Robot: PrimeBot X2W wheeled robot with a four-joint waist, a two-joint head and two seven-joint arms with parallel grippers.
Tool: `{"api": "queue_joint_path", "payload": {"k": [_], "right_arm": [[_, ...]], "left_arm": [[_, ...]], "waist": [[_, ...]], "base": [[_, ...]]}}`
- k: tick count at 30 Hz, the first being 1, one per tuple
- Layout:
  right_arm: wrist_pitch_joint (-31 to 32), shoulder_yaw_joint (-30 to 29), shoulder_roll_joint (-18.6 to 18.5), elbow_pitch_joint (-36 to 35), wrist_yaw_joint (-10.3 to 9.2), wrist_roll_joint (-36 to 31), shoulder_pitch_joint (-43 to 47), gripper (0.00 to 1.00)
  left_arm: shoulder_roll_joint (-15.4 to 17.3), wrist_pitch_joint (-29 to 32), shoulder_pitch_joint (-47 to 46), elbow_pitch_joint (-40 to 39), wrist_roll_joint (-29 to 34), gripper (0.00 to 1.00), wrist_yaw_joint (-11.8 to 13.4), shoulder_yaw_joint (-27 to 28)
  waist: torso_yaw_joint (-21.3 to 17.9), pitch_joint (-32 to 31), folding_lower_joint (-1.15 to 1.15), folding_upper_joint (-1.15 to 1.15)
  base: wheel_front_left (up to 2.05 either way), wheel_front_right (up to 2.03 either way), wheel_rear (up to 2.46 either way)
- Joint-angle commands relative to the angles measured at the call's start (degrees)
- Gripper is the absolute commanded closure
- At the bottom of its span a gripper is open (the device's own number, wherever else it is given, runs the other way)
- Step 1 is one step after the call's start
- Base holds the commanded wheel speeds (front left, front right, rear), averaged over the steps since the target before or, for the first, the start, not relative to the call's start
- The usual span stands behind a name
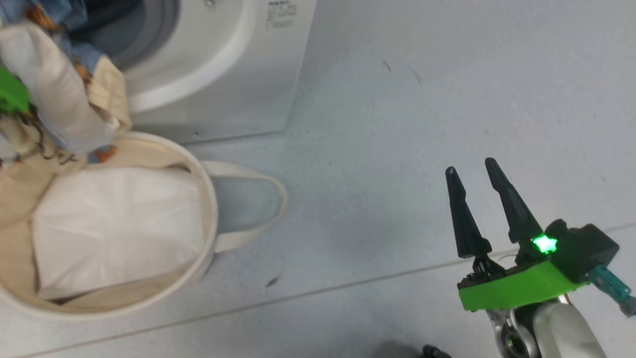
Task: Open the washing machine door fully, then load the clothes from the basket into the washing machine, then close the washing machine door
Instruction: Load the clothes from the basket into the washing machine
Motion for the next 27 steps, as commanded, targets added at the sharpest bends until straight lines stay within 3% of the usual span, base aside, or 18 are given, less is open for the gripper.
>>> {"api": "queue_joint_path", "payload": {"k": [1, 7, 14, 27], "right_arm": [[-0.79, 1.33, 0.45, -2.05, 0.06, -0.59, -0.83, 0.00], [-2.07, 2.20, 0.93, -2.30, 0.06, -1.17, -2.01, 0.00], [-3.86, 2.69, 1.08, -1.94, 0.06, 0.07, -2.78, 0.00], [-5.24, 4.56, 1.10, -0.28, 0.06, 2.20, -4.67, 0.00]], "left_arm": [[1.64, 1.83, -5.26, 1.60, -0.11, 1.00, -0.99, 1.70], [0.35, 9.98, -17.21, 13.27, -1.60, 1.00, -3.25, 0.90], [0.63, 13.32, -30.16, 21.29, -0.19, 1.00, -4.22, -0.71], [0.46, -2.85, -46.84, 26.24, 4.05, 1.00, -4.54, -2.57]], "waist": [[-1.79, 3.71, -0.01, 0.00], [-3.36, 9.38, -0.01, 0.00], [-5.10, 15.12, -0.01, 0.00], [-6.45, 19.22, -0.01, 0.00]], "base": [[0.00, 0.00, 0.00], [0.00, 0.00, 0.00], [0.00, 0.00, 0.00], [0.00, 0.00, 0.00]]}}
